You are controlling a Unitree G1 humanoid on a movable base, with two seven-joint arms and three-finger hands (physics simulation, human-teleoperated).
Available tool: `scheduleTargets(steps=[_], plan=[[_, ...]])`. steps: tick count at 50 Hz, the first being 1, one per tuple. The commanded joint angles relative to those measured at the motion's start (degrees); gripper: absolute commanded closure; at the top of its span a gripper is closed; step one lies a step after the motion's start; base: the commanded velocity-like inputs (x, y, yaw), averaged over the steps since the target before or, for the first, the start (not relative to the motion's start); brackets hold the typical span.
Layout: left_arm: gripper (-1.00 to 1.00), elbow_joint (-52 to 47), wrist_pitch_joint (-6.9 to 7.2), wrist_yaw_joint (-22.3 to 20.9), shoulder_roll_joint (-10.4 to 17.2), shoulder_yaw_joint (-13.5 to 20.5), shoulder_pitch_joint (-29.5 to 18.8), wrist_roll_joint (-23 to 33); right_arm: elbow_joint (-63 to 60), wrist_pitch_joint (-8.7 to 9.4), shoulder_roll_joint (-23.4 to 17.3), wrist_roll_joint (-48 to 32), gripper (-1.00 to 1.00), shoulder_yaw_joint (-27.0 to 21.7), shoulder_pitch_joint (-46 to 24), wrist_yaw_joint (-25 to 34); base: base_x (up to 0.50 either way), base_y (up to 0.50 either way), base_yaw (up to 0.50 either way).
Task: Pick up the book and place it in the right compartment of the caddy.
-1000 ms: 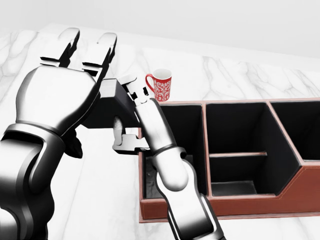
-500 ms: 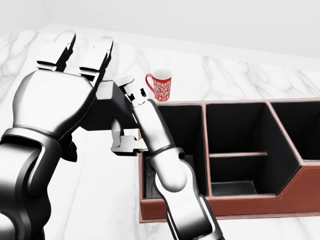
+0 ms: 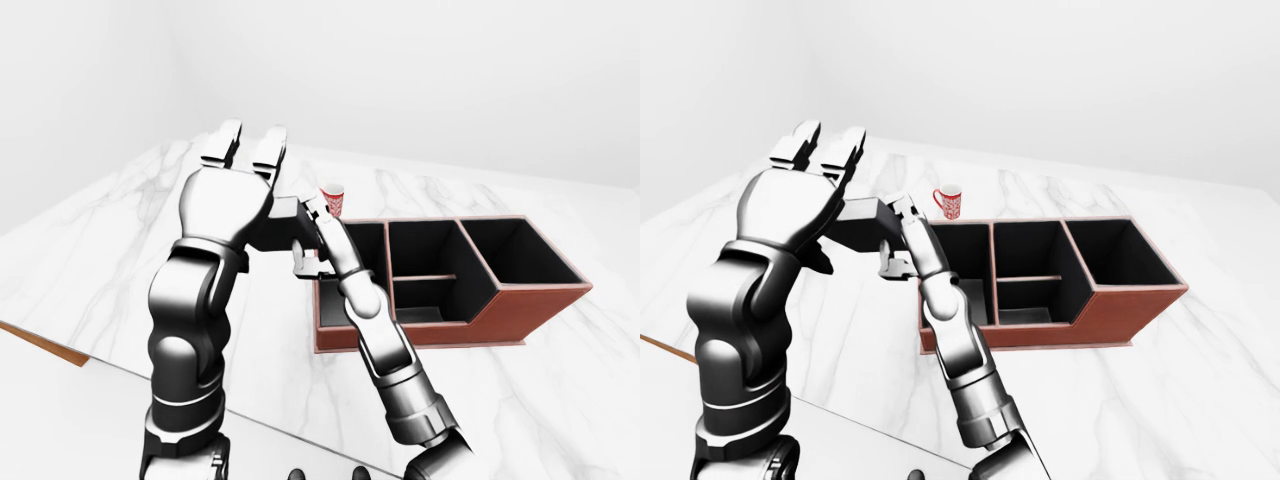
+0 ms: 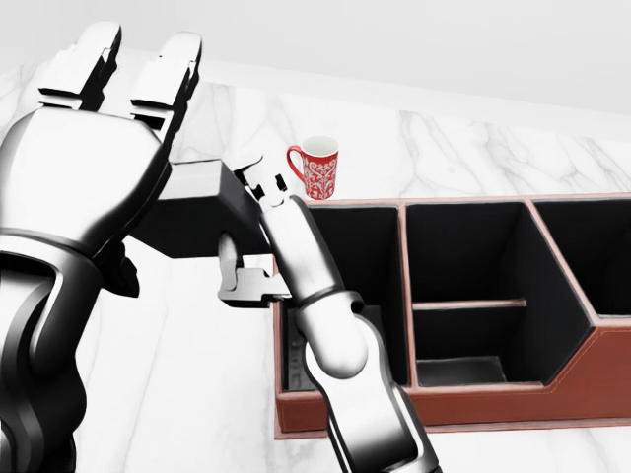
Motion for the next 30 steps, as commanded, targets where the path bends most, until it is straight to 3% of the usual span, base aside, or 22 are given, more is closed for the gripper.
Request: scheduleTargets(steps=[1,15,30], plan=[[-1.0,-1.45,1.7,0.0,0.89,1.56,-2.12,-2.41,-1.61,0.0,0.24,2.56,1.0,-0.41,-0.9,-0.78,0.0,0.0,0.0],[-1.0,1.05,4.06,0.0,3.93,3.72,-3.13,-4.13,-1.63,0.0,0.29,2.49,1.0,-0.3,-0.68,-0.78,0.0,0.0,0.0],[-1.0,3.18,4.0,0.0,8.07,7.38,2.83,-7.1,-1.93,0.0,0.33,2.33,1.0,-0.23,-0.66,-0.67,0.0,0.0,0.0]])
